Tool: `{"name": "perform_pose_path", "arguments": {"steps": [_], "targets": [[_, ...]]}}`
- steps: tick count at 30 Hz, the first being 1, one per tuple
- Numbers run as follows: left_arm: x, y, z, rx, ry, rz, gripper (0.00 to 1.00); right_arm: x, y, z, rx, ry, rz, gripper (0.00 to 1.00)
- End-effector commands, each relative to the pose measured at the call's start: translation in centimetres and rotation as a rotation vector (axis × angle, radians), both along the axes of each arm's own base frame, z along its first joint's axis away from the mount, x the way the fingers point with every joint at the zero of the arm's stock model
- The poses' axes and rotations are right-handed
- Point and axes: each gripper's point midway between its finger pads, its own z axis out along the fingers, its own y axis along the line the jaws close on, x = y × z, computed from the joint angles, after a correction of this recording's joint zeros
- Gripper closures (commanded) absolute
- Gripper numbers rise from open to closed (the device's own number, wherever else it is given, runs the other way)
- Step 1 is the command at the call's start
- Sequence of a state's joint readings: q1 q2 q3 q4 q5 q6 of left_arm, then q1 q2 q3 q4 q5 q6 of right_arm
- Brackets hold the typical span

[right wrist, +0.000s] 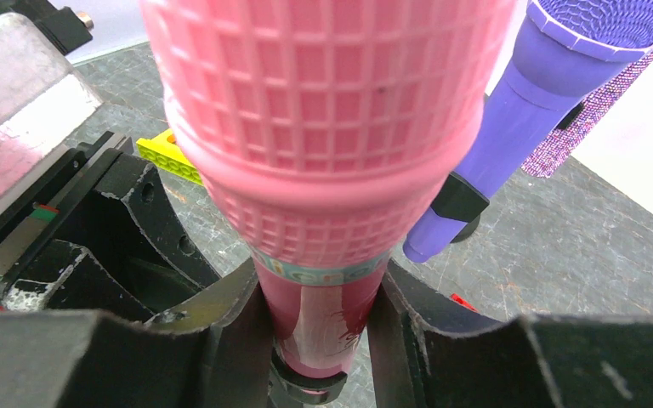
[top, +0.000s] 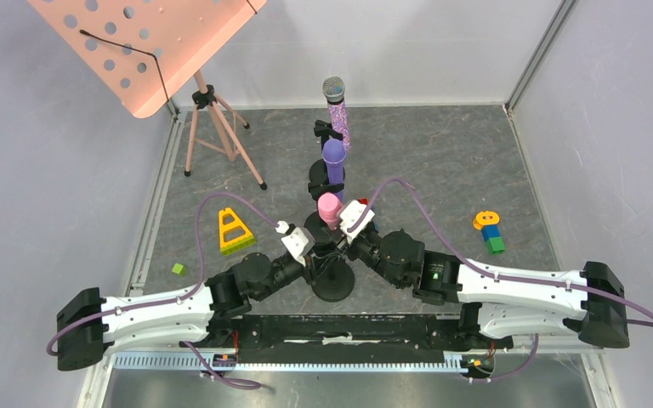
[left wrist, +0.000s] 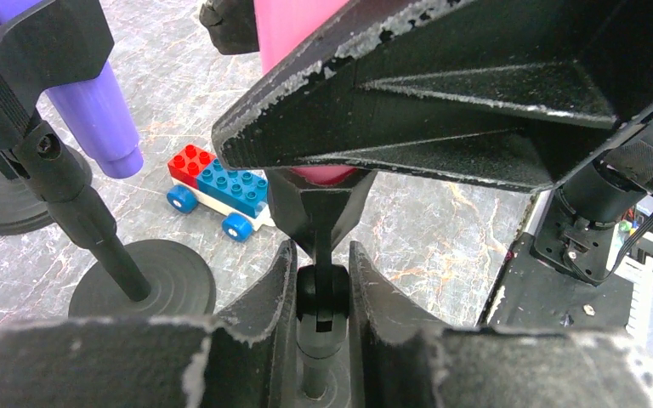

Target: Remove the microphone from the stand

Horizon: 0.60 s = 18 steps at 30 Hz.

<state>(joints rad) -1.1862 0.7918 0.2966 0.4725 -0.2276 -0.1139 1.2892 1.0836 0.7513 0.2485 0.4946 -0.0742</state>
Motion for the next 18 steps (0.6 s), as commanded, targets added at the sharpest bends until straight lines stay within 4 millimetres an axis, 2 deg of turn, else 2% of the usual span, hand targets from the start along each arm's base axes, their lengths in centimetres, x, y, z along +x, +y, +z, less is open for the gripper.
{"name": "perform_pose_path", "arguments": {"steps": [1, 11, 18], "targets": [[0.2, 0.1, -0.3, 0.003, 0.011, 0.014, 0.98, -0.4, 0.4, 4.0, 0.146, -0.024, 0.03, 0.79], [0.2, 1.0, -3.3, 0.063, 0.05, 0.039, 0.98, -1.1, 0.5, 7.6, 0.278, -0.039, 0.069, 0.83], [0.2, 0.8, -4.1, 0.098, 0.06, 0.034, 0.98, -1.3, 0.3, 9.1, 0.325, -0.055, 0.081, 0.85]]}}
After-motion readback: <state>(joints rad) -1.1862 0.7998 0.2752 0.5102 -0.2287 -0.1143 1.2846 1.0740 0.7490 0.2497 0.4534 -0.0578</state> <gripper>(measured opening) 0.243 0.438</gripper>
